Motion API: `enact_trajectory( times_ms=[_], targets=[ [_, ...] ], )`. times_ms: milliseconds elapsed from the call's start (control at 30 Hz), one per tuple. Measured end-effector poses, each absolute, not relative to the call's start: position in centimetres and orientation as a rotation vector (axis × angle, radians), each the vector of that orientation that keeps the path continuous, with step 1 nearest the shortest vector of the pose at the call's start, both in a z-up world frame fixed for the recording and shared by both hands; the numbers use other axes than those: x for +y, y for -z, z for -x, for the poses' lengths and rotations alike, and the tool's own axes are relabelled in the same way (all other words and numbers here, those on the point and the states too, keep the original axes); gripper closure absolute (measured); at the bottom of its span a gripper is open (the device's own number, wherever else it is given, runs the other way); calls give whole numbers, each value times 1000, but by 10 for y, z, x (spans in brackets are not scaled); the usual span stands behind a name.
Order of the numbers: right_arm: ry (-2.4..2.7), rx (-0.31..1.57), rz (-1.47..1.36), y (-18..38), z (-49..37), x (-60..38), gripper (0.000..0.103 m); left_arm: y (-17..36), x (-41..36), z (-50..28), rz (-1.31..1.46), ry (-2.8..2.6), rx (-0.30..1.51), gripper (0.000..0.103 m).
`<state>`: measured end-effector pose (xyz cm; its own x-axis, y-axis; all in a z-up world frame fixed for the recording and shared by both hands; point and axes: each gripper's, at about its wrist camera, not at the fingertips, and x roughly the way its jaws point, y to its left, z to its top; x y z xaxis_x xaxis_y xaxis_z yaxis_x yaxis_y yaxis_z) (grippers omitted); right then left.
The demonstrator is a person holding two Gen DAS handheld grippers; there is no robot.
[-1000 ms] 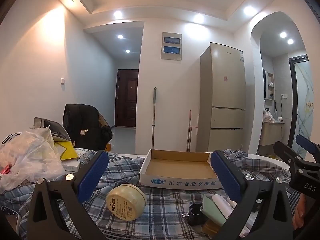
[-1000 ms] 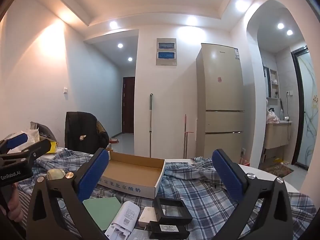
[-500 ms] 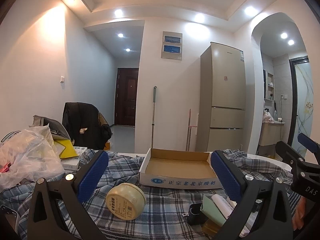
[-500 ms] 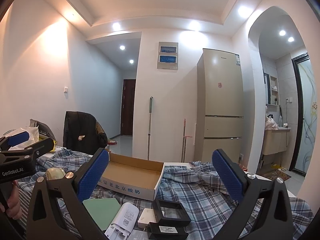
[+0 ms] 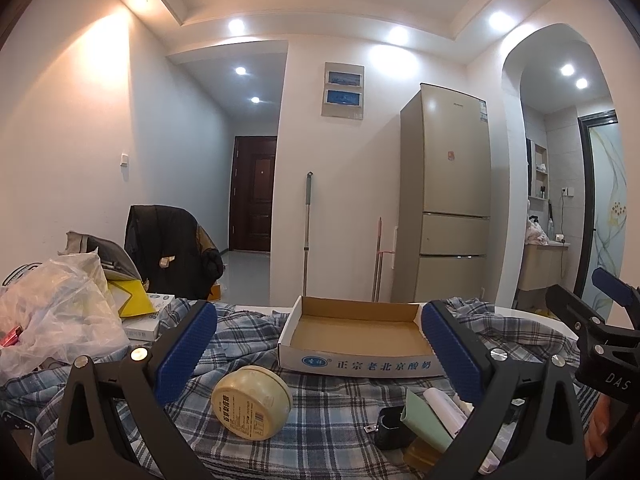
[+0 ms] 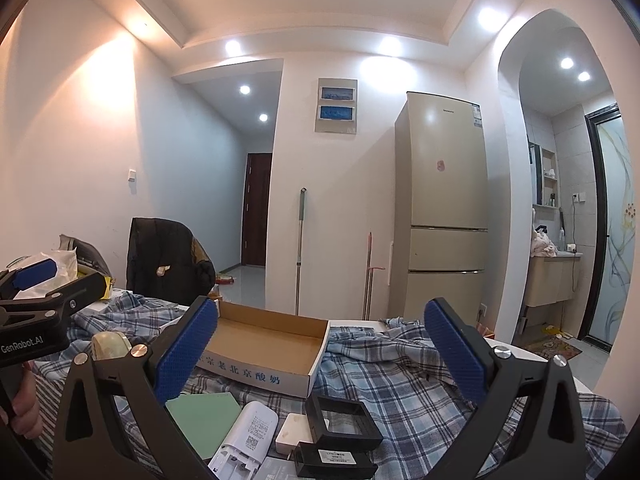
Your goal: Organize rigid objects
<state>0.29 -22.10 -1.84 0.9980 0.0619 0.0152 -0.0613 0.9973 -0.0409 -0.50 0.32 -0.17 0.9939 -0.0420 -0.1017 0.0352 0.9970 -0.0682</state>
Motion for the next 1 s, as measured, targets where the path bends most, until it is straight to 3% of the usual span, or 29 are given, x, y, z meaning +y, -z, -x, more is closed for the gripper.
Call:
enact_trajectory(
  times_ms=[1000],
  targets=[
    [-35,26,42,18,-9,-221,0,1,-1,0,48,63,112,0]
  ],
)
